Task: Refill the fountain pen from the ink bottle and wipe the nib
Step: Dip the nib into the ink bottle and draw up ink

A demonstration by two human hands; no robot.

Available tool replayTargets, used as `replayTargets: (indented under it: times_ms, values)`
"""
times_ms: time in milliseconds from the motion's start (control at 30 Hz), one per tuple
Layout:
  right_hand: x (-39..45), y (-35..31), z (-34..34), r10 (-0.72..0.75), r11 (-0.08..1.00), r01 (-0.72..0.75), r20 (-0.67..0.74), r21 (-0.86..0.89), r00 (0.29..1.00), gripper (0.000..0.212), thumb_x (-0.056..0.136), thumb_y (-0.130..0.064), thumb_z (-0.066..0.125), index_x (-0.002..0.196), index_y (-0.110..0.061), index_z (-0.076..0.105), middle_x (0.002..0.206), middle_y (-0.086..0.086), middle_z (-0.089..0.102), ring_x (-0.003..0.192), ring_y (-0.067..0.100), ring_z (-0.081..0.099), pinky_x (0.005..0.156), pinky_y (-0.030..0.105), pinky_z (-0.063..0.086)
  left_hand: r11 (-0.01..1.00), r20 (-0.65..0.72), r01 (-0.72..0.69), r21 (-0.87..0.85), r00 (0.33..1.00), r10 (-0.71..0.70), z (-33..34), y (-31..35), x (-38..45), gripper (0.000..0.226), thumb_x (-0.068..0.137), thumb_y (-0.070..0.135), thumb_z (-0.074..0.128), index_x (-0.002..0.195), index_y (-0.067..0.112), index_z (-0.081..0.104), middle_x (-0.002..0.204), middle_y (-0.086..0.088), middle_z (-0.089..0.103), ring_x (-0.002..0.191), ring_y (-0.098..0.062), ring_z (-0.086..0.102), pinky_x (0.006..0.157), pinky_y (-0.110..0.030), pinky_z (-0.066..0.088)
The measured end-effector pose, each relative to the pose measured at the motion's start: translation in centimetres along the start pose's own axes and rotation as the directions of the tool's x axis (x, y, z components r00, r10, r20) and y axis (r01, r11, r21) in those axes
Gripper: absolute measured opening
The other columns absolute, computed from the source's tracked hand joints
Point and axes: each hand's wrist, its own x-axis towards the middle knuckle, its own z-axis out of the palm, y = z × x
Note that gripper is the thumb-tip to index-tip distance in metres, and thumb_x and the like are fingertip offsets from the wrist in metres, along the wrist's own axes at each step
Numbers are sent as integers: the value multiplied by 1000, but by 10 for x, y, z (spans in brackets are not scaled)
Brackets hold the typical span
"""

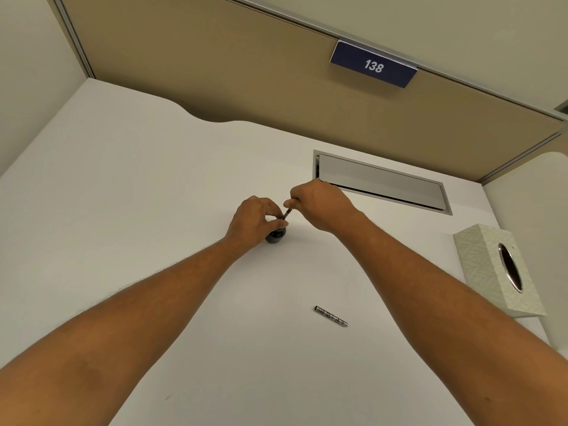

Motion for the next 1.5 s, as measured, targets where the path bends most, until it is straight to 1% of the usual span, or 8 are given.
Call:
replayTargets:
  times_ms: [133,333,567,933,1100,1233,1367,1500]
  values:
    - [-1,1,6,15,999,-16,-17,-30,1000,42,106,-47,49,80,-15,57,75,6,59,73,31,60,63,35,43,1000,3,6,-3,1000,-6,0,-1,0,17,85,33,84,94,18,84,108,9,78,104,-15,55,88,-33,43]
    - [-2,6,1,-80,997,79,6,17,997,25,101,-42,61,112,-20,68,103,5,74,91,29,67,77,41,56,1000,-2,3,-8,1000,-3,1,-1,0,19,85,35,84,95,19,84,107,10,78,101,-12,54,86,-31,41]
    - [0,3,10,-56,993,50,-50,-107,997,40,108,-44,48,90,-12,65,86,10,70,77,33,66,63,36,44,1000,1,6,-4,1000,-6,0,0,0,17,85,33,84,94,19,84,106,11,78,103,-16,56,88,-34,44]
    - [-2,3,6,-101,992,99,-23,-82,995,33,105,-45,52,102,-15,66,94,6,72,83,31,67,69,39,52,1000,-1,6,-1,1000,-6,-1,1,-1,20,86,34,84,98,18,84,109,8,78,107,-17,57,88,-32,42]
    - [-2,1,8,-52,989,46,-40,-141,998,40,109,-44,45,91,-13,63,82,8,63,76,33,63,63,35,41,1000,4,-6,15,1000,6,-2,2,-2,18,87,33,83,96,17,84,109,8,78,107,-18,57,90,-34,43]
    - [-3,-3,9,-44,972,38,-22,-231,999,27,110,-34,50,112,-18,72,85,8,59,83,34,66,65,37,47,1000,-1,0,4,1000,0,-3,2,-3,18,87,32,84,96,16,84,110,7,78,107,-19,57,92,-37,45]
    - [-2,0,7,2,998,-2,-4,-62,1000,43,105,-51,49,96,-13,66,84,7,63,79,31,64,64,36,46,1000,-11,-17,9,1000,17,-2,1,-2,21,86,34,84,98,17,84,108,7,79,101,-16,55,86,-33,42]
    - [-2,2,4,-54,997,55,11,-51,998,30,104,-42,55,100,-15,66,91,7,71,82,32,66,70,40,51,1000,-10,-18,6,1000,18,-1,0,-1,20,86,34,83,97,17,84,107,9,79,96,-10,51,82,-30,38]
